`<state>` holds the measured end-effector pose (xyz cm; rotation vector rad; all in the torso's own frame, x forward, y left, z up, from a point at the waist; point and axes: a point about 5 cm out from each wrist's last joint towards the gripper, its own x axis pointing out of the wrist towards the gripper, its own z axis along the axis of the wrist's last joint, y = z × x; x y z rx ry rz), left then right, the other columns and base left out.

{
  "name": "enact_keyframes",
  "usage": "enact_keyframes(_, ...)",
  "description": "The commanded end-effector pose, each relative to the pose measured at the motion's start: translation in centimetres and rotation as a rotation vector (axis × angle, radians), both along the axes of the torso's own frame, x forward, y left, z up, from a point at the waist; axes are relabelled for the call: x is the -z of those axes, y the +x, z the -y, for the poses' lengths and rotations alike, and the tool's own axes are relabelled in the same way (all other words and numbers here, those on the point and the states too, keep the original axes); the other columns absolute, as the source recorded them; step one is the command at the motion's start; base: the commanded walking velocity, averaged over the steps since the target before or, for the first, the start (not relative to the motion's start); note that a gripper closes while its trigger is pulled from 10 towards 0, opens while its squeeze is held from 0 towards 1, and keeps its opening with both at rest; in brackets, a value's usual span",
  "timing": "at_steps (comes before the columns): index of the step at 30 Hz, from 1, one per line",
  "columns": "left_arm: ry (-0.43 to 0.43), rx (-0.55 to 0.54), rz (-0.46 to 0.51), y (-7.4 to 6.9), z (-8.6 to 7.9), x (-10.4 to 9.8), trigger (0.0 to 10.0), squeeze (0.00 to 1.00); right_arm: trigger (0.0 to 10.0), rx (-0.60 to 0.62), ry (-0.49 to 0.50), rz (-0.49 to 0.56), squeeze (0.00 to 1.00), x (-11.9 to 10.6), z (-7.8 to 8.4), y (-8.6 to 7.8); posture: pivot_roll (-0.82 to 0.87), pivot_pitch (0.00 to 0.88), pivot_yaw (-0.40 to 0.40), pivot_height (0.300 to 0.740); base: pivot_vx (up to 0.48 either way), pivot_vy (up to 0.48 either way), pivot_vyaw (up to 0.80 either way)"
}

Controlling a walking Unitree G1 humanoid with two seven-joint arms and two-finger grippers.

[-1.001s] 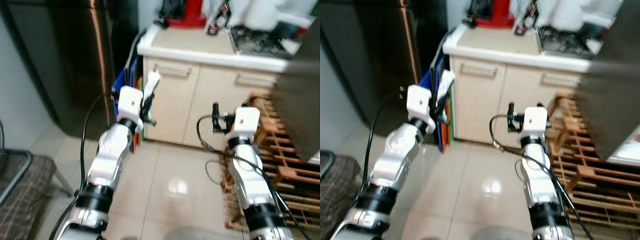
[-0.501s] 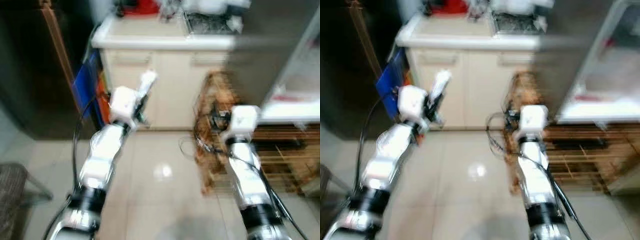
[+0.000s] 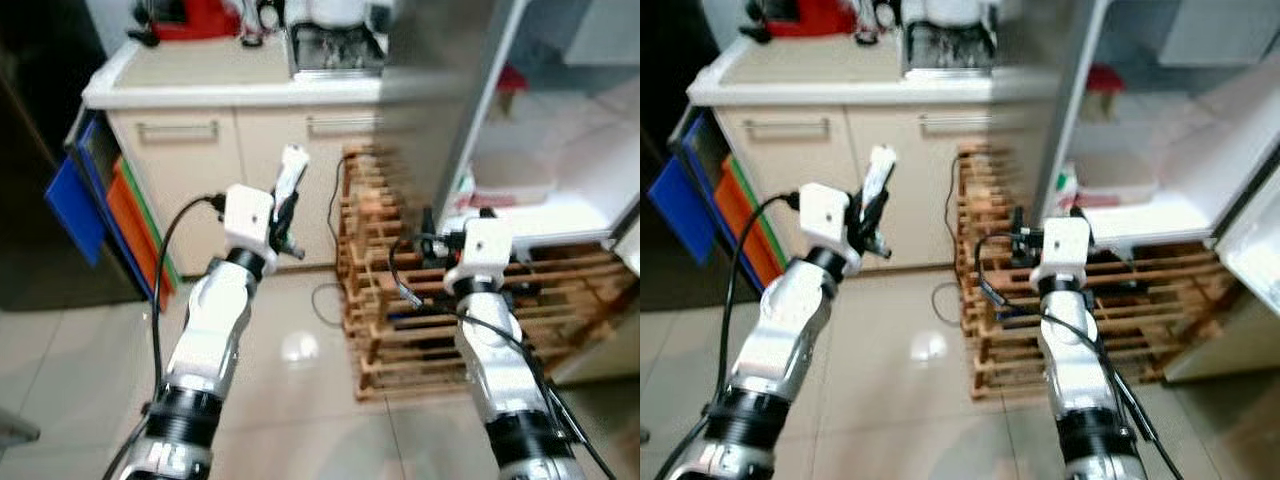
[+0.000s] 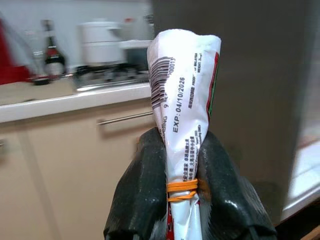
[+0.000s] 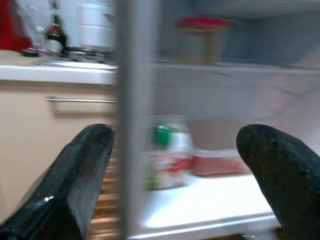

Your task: Restocking fridge

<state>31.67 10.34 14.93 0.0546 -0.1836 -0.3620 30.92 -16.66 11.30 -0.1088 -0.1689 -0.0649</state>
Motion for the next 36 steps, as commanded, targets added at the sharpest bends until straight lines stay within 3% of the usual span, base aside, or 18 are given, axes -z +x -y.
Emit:
enact_keyframes(1,0.008,0.027,0.031,-0.2,0.7,-0.6,10.0,0.0,10.0,0.017,-0.001,0.003,0.0,-0.1,0.7,0.0,0.01,0.0,0.009,0.74,0.259,-0.401,0.0)
enact_keyframes(8,-0.043,0.04,0.054,-0.7,0.8,-1.2,10.0,0.0,10.0,0.006,0.0,-0.008,0.0,0.1,0.7,-0.1,0.01,0.0,0.004,0.74,0.0,-0.31,0.0)
enact_keyframes(19,0.002,0.03,0.04,-0.5,0.9,-0.9,10.0,0.0,10.0,-0.015,0.005,-0.018,0.0,0.1,0.7,0.0,0.01,0.0,0.002,0.74,0.0,0.0,0.0)
enact_keyframes(25,0.001,0.124,0.014,-0.1,4.1,-1.0,10.0,0.0,10.0,-0.022,0.012,-0.043,0.0,0.5,0.8,-0.2,-0.01,0.0,0.002,0.74,0.0,0.0,0.0)
enact_keyframes(32,-0.012,0.199,-0.024,1.6,8.3,-2.1,10.0,0.0,10.0,-0.081,0.063,-0.065,0.0,0.5,0.6,-0.5,-0.03,0.0,-0.001,0.74,0.0,0.0,0.0)
enact_keyframes(36,-0.02,0.221,-0.017,2.3,9.5,-3.3,10.0,0.0,10.0,-0.095,0.058,-0.059,0.0,0.4,0.7,-0.9,-0.05,0.0,0.004,0.74,0.146,0.0,0.0)
